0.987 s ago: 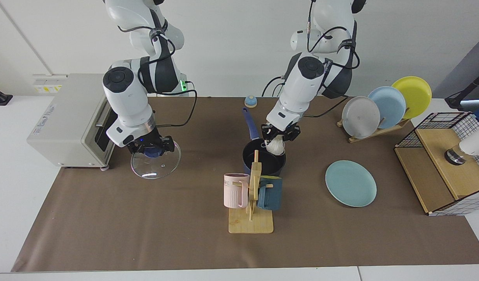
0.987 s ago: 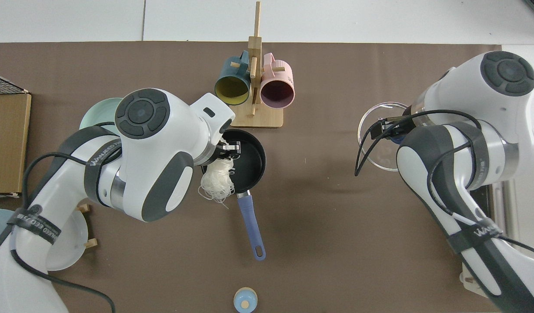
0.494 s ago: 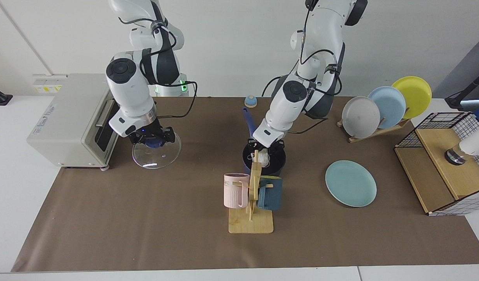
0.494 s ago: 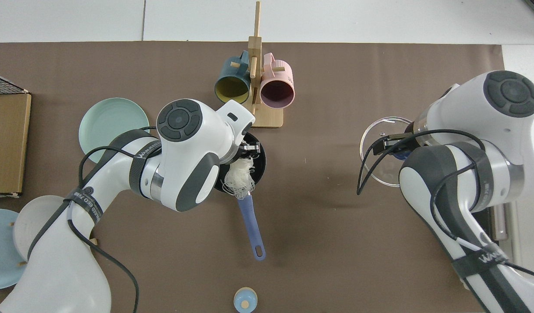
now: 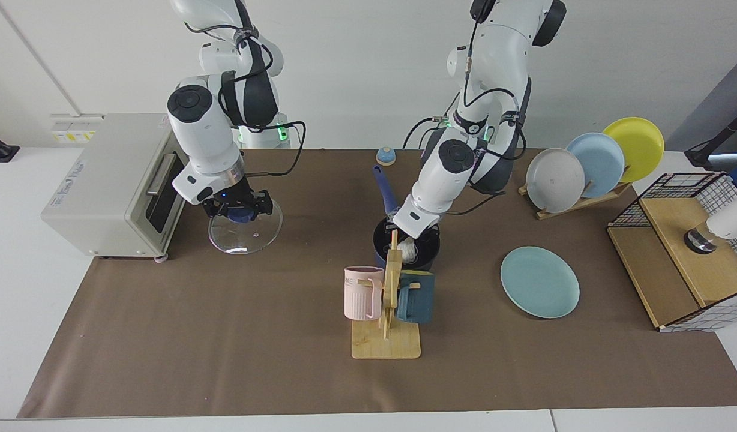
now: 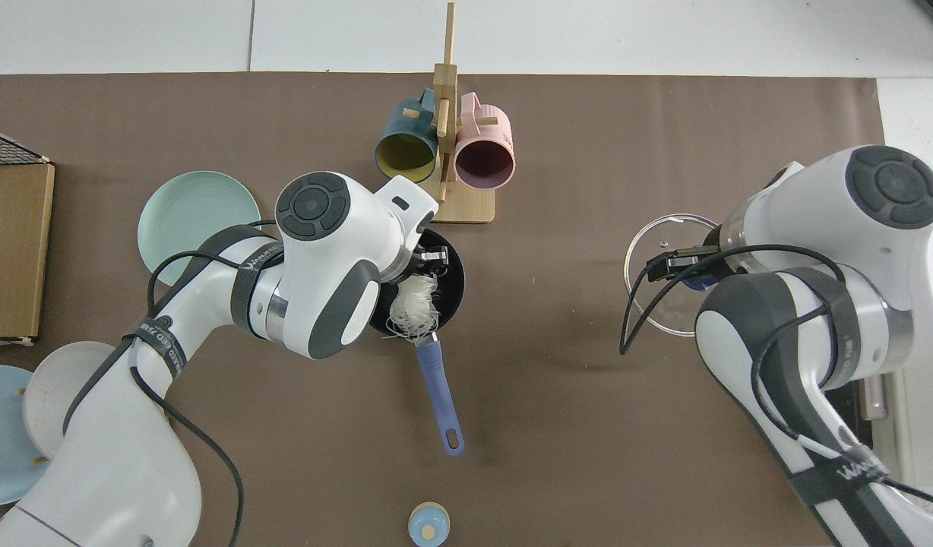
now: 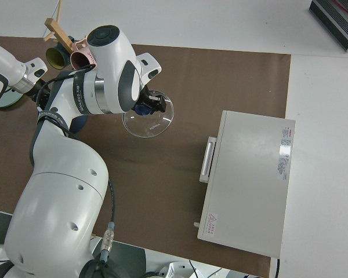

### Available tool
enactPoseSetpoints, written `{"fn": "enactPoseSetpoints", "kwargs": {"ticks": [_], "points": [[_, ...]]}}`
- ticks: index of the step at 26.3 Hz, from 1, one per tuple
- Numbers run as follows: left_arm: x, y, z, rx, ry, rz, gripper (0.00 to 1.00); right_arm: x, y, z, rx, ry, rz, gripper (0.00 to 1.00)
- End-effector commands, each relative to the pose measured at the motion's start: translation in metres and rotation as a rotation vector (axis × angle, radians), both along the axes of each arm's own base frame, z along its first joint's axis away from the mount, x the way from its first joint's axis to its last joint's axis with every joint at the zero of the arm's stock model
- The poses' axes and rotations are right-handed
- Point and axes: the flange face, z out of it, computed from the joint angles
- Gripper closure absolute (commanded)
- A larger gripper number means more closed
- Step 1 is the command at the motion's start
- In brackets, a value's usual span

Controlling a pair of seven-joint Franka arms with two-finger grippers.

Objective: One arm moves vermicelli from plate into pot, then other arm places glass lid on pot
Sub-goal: 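Open the left gripper to drop the vermicelli into the saucepan, then withdraw the left gripper while the right gripper lifts the glass lid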

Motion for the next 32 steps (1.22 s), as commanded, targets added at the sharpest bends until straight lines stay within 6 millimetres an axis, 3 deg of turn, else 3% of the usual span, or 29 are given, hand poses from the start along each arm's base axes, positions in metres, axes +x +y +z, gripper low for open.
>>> {"fn": "enactPoseSetpoints", "kwargs": {"ticks": [1,3,5,6,7,8,13,19,21,28,32], "points": [[0.001,0.005,-0.005,0.015,-0.020,0.002,0.85,-0.007,0.012,0.007,0.024,-0.025,-0.001,0.97],[0.001,0.006,-0.006,0.017,-0.019,0.003,0.71,-0.007,0.012,0.008,0.025,-0.027,-0.007,0.97],[0.001,0.006,-0.006,0.016,-0.018,0.005,0.47,-0.007,0.013,0.008,0.031,-0.027,-0.015,0.97],[0.001,0.006,-0.006,0.016,-0.016,0.008,0.32,-0.007,0.014,0.009,0.032,-0.028,-0.017,0.97],[0.002,0.008,-0.006,0.020,-0.010,0.008,0.11,-0.007,0.015,0.009,0.033,-0.030,-0.017,0.97],[0.002,0.010,-0.007,0.023,-0.003,0.014,0.00,-0.007,0.019,0.009,0.034,-0.031,-0.012,0.97],[0.009,0.026,0.018,0.042,0.029,0.040,0.00,-0.009,0.029,0.010,0.038,-0.031,-0.021,0.97],[0.021,0.068,0.100,0.070,0.018,0.083,0.00,-0.010,0.039,0.011,0.039,-0.032,-0.023,0.97],[0.022,0.087,0.121,0.082,-0.006,0.110,0.00,-0.013,0.054,0.013,0.042,-0.036,-0.050,0.97],[0.013,0.144,0.164,0.134,-0.011,0.080,0.00,-0.018,0.101,0.028,0.047,-0.063,-0.109,0.97],[0.007,0.207,0.187,0.157,-0.007,0.010,0.00,-0.022,0.138,0.032,0.047,-0.066,-0.142,0.97]]}}
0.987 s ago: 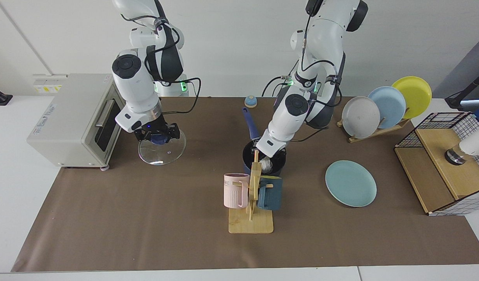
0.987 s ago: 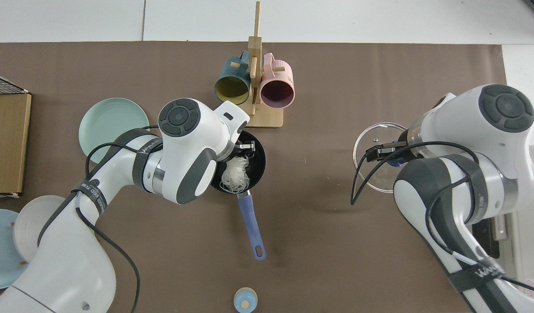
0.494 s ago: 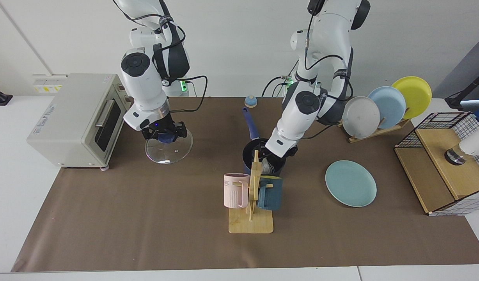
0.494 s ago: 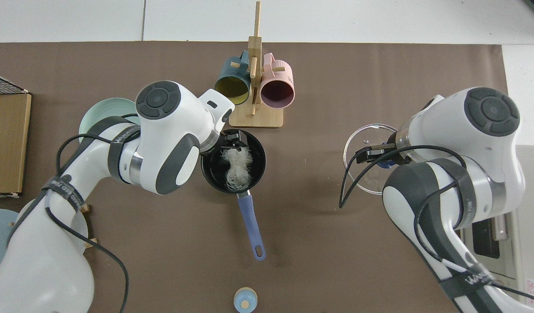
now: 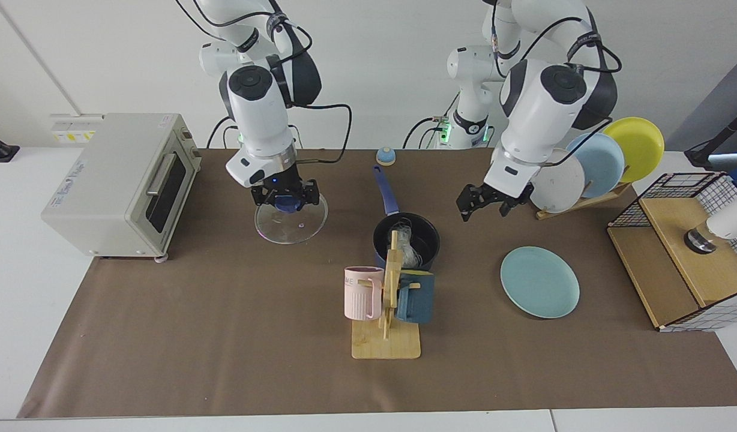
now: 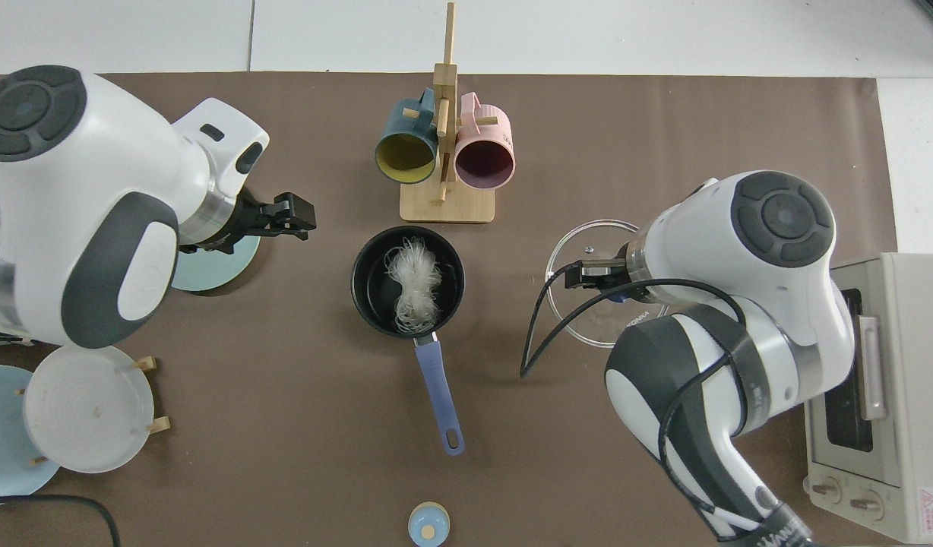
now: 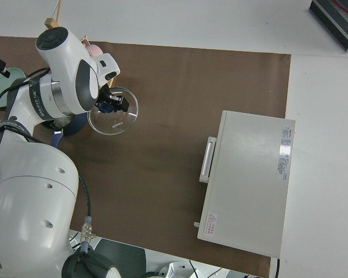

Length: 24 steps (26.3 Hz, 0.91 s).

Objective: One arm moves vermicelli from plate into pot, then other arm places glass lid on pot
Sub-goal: 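Withdraw the left gripper while the right gripper lifts the glass lid, then hold the glass lid with the right gripper above the saucepan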

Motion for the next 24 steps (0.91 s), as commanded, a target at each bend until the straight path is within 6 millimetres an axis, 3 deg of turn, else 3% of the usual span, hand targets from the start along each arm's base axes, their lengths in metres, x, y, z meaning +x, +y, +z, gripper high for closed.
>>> {"fn": "enactPoseSetpoints", "kwargs": {"ticks": [1,6,13,19,24], "points": [[-0.011,0.068,0.021,0.027,0.020,-0.083,0.00,-0.003,0.038,0.014,0.002,-0.029,-0.068,0.97],[-0.011,0.117,0.027,0.028,0.021,-0.120,0.00,-0.013,0.085,0.003,-0.018,-0.004,-0.108,0.97],[-0.012,0.168,0.031,0.042,0.015,-0.116,0.00,-0.006,0.142,0.003,-0.023,-0.019,-0.168,0.97],[-0.015,0.180,0.029,0.043,0.015,-0.149,0.00,0.003,0.190,0.001,-0.007,-0.012,-0.228,0.97],[-0.018,0.169,0.027,0.049,0.025,-0.157,0.00,0.006,0.221,-0.005,0.003,-0.017,-0.248,0.97]]}}
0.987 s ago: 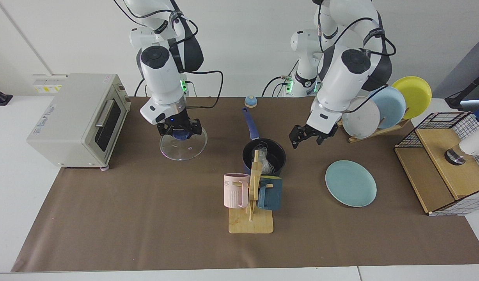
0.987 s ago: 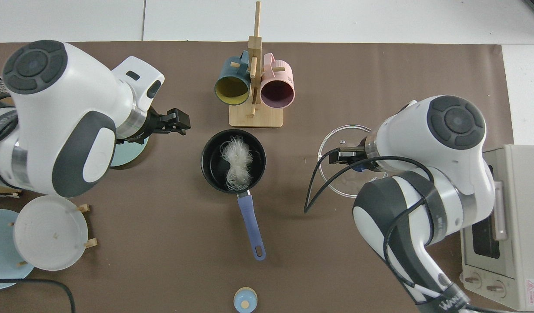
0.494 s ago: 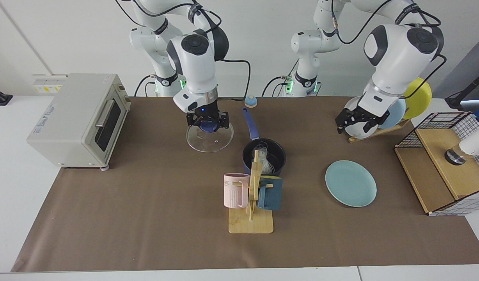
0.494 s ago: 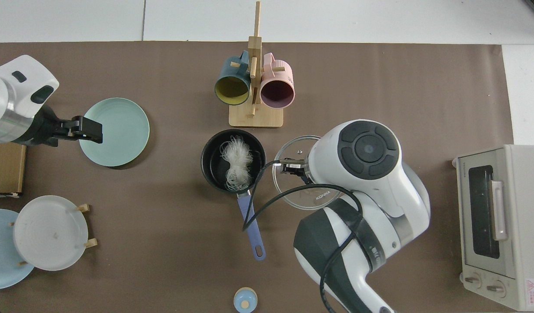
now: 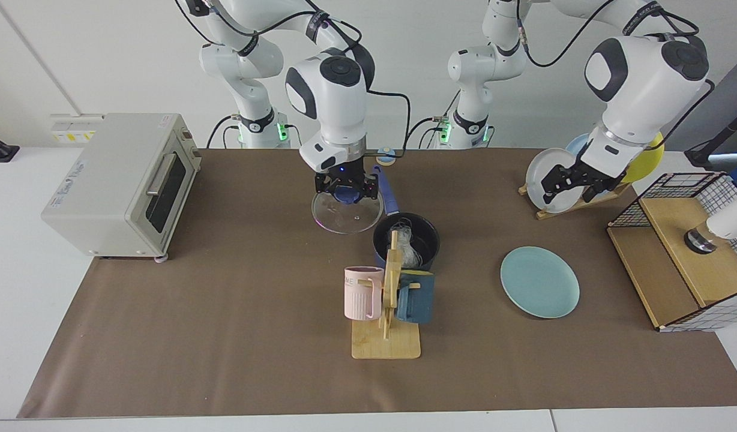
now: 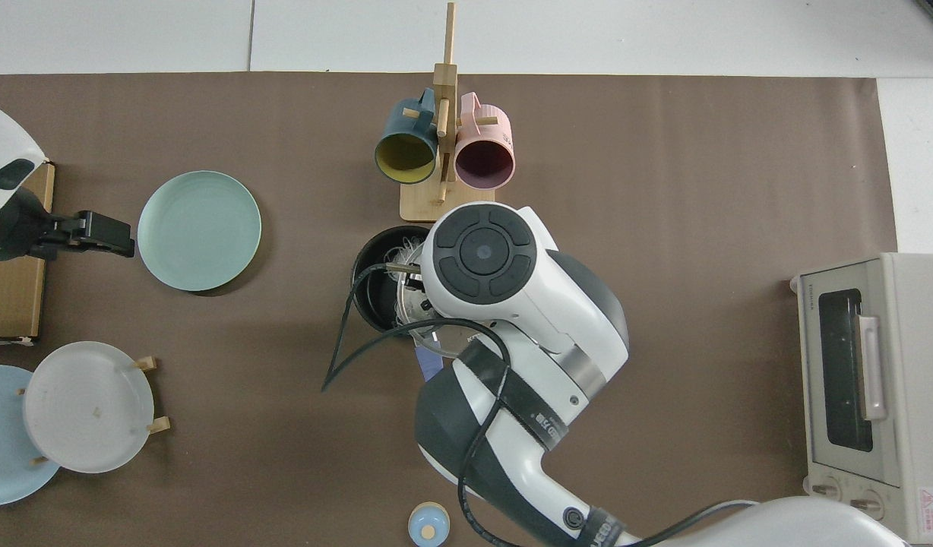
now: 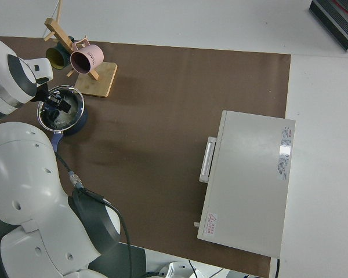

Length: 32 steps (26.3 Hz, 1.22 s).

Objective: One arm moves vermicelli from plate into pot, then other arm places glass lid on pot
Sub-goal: 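Hold the glass lid with the right gripper above the saucepan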

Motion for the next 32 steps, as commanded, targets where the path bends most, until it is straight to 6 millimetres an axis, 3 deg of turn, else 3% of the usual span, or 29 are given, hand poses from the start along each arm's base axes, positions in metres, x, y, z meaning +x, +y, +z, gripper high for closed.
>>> {"fn": "enactPoseSetpoints", "kwargs": {"ticks": [1,7,17,32], "points": [[-0.013,-0.011,0.003,0.016,0.009,-0.023,0.00,0.016,0.026,-0.004,0.014,0.006,-0.052,0.97],[-0.010,-0.018,0.010,0.019,-0.025,-0.047,0.00,0.023,0.053,-0.010,0.050,-0.002,-0.085,0.97],[-0.004,-0.025,0.017,0.042,-0.090,-0.136,0.00,0.035,0.061,-0.048,0.069,-0.001,-0.080,0.97],[-0.004,-0.031,0.016,0.042,-0.089,-0.162,0.00,0.042,0.075,-0.076,0.078,-0.008,-0.082,0.97]]}}
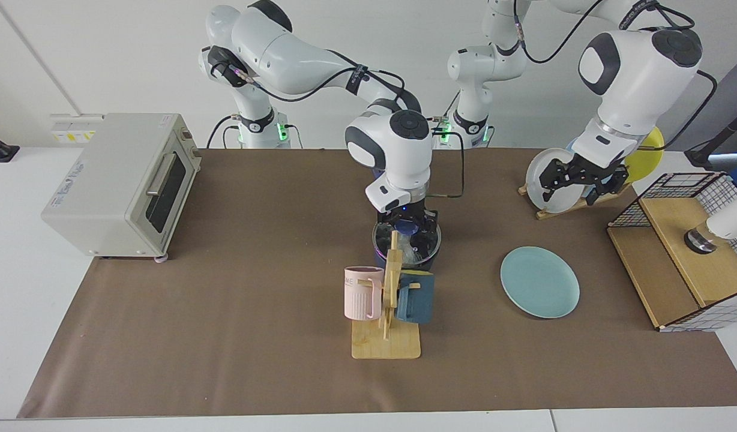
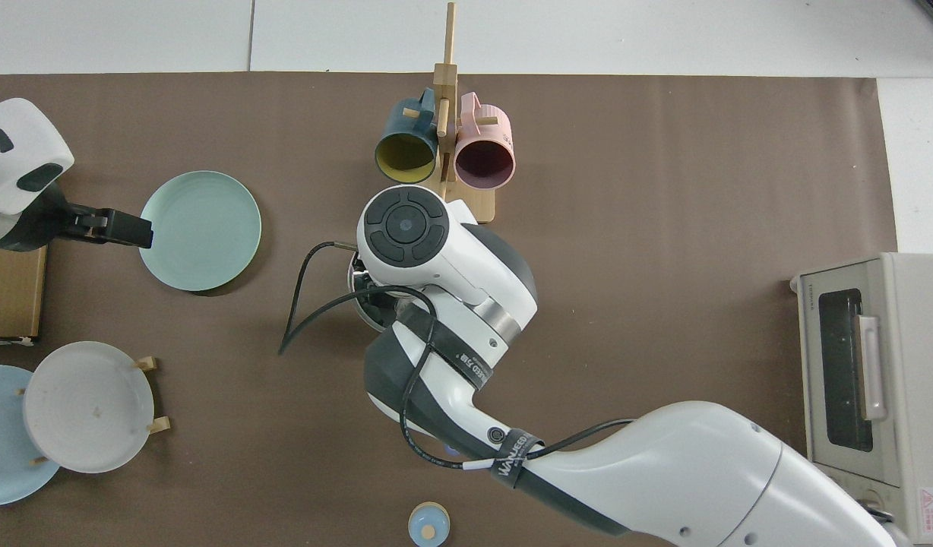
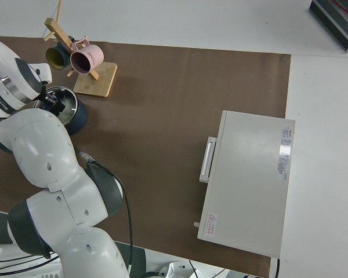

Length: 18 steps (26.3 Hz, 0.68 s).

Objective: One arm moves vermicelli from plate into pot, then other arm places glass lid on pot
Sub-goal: 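Hold the glass lid with the right gripper above the saucepan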

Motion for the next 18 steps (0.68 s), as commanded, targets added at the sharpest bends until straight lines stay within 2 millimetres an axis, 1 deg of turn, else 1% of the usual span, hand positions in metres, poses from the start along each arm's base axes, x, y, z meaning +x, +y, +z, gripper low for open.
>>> {"fn": "enactPoseSetpoints", "kwargs": {"ticks": [1,7,11,18], "points": [[-0.006,-0.001,0.001,0.022,-0.015,-0.019,0.00,0.006,0.010,-0.005,0.019,-0.021,-0.034,0.97],[-0.008,0.000,0.001,0.023,-0.002,-0.012,0.00,0.006,0.011,-0.007,0.015,-0.020,-0.031,0.97],[-0.008,-0.003,0.002,0.021,-0.003,-0.014,0.00,0.002,0.014,-0.013,0.004,-0.011,-0.023,0.97],[-0.008,-0.004,0.004,0.022,-0.008,-0.018,0.00,0.002,0.011,-0.017,-0.027,-0.011,-0.017,0.97]]}}
